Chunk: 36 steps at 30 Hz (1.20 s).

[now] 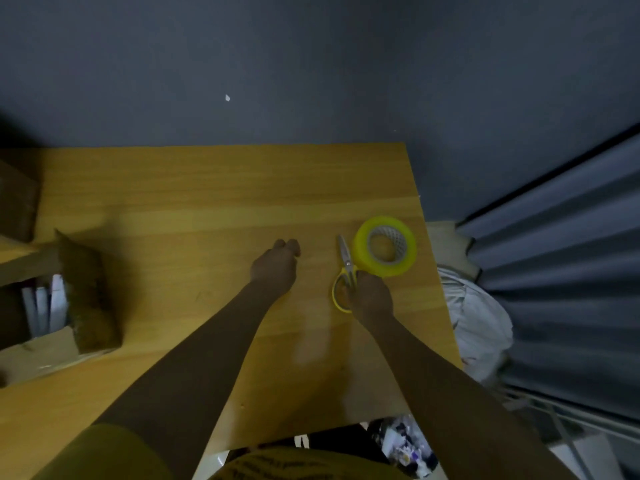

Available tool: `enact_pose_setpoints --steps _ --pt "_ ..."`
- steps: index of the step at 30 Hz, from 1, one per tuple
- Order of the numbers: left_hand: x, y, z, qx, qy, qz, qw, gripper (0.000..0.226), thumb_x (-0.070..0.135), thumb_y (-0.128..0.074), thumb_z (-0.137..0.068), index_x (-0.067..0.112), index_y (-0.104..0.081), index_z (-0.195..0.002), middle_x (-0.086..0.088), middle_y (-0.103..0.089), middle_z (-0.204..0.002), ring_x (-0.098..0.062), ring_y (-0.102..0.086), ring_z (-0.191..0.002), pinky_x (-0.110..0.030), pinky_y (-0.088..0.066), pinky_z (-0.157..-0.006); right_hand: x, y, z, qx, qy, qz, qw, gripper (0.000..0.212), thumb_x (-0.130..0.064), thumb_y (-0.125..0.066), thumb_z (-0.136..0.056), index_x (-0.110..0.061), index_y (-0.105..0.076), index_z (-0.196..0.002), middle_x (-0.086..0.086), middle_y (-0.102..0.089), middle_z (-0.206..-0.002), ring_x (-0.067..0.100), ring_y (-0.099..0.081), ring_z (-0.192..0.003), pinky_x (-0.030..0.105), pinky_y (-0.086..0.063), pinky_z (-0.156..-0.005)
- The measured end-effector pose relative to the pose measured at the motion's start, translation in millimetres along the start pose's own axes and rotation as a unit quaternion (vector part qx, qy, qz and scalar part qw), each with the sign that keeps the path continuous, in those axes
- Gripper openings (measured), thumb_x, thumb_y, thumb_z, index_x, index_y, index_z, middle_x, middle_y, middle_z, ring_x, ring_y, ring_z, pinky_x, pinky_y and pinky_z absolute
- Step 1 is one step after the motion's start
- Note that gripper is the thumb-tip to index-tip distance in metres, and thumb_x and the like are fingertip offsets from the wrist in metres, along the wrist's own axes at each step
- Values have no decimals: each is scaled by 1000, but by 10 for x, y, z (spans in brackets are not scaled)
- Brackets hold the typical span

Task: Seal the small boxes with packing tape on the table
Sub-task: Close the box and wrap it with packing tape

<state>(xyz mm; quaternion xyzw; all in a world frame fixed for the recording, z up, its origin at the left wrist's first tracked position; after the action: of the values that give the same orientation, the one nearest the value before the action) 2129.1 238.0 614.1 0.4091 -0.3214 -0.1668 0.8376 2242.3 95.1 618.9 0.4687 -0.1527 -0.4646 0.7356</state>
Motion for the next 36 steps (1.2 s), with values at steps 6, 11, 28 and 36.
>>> enact_pose_setpoints --steps 6,11,28,36 --pt "34 -50 52 6 -10 3 1000 24 8 -36 -101 15 -46 -123 -10 -47 -122 -31 -56 -91 -39 -47 -67 49 -86 25 -7 8 26 1000 43 -24 -39 -103 -1 -37 -139 15 -53 -134 29 -53 -121 37 -44 -90" --pt "86 11 192 32 -10 50 998 20 17 -39 -102 16 -48 -119 -7 -49 -119 -26 -55 -80 -38 -49 -67 -21 51 141 2 85 61 994 37 -14 -41 -102 0 -46 -135 16 -54 -133 29 -55 -118 35 -45 -90" --pt "-231 666 1525 172 -19 282 944 7 24 -50 -99 20 -52 -94 6 -54 -82 -13 -43 -55 -26 -37 -55 -905 502 741 69 244 -500 828 11 -12 -71 -86 -21 -69 -80 -10 -67 -74 -5 -58 -66 13 -45 -67" --pt "-1274 1022 2272 195 21 389 900 27 15 -49 -100 23 -62 -122 5 -60 -81 -1 -54 -64 -19 -46 -67 -1891 62 1165 24 253 -551 795 14 -7 -70 -86 -17 -68 -76 0 -64 -65 1 -59 -55 17 -48 -62"
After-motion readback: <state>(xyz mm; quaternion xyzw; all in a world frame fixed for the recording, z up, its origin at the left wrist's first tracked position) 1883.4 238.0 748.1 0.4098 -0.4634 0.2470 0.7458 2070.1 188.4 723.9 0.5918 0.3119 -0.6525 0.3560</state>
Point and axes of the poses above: each hand's wrist, its own z-axis away from the middle knuckle, its own y-axis out of the back of the hand, x = y × z, the point moved 3 cm from there along -z, towards the middle knuckle
